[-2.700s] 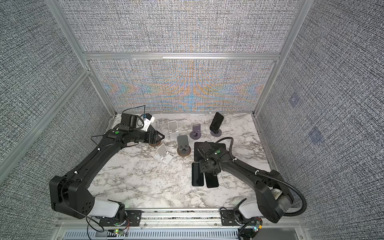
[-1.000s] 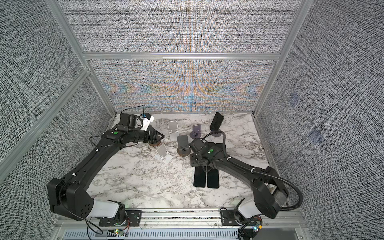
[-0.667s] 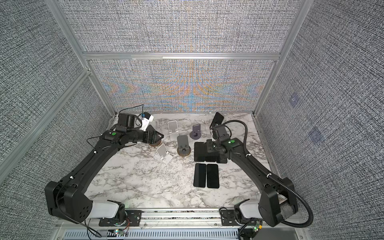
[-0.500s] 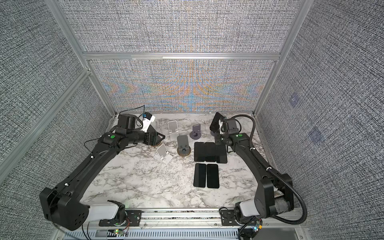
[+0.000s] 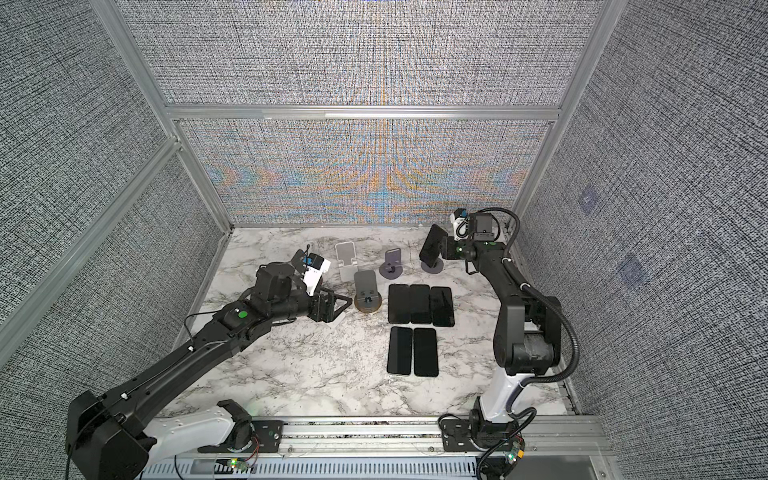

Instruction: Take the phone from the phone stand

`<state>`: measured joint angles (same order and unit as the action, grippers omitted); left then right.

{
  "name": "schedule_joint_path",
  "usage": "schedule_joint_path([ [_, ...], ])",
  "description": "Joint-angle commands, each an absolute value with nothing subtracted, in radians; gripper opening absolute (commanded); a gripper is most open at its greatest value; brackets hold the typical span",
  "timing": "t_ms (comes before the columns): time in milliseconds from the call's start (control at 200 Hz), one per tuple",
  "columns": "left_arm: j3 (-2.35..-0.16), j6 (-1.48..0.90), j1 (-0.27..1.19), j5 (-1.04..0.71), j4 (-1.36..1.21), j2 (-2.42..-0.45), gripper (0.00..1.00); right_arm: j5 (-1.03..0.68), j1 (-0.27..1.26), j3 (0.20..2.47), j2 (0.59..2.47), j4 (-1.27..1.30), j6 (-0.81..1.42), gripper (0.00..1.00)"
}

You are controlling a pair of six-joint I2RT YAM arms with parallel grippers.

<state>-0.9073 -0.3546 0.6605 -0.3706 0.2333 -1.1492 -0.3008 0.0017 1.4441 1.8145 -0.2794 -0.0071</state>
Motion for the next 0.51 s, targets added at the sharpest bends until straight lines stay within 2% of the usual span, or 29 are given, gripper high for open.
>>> schedule_joint_path([
  [0,-0.882,-0.379,0.692,-0.336,0.171,-1.132,0.81,-0.365,0.001,1.485,1.862,-0.245,-0.04,0.5],
  [385,-0.896,-0.381,0.721,-0.302,0.142,-1.155,0.81,-0.454,-0.009,1.524,1.971,-0.156,-0.051,0.44],
  [500,-0.894,-0.379,0.725,-0.299,0.119,-1.175,0.81,-0.499,-0.03,1.504,1.98,-0.103,-0.032,0.31],
])
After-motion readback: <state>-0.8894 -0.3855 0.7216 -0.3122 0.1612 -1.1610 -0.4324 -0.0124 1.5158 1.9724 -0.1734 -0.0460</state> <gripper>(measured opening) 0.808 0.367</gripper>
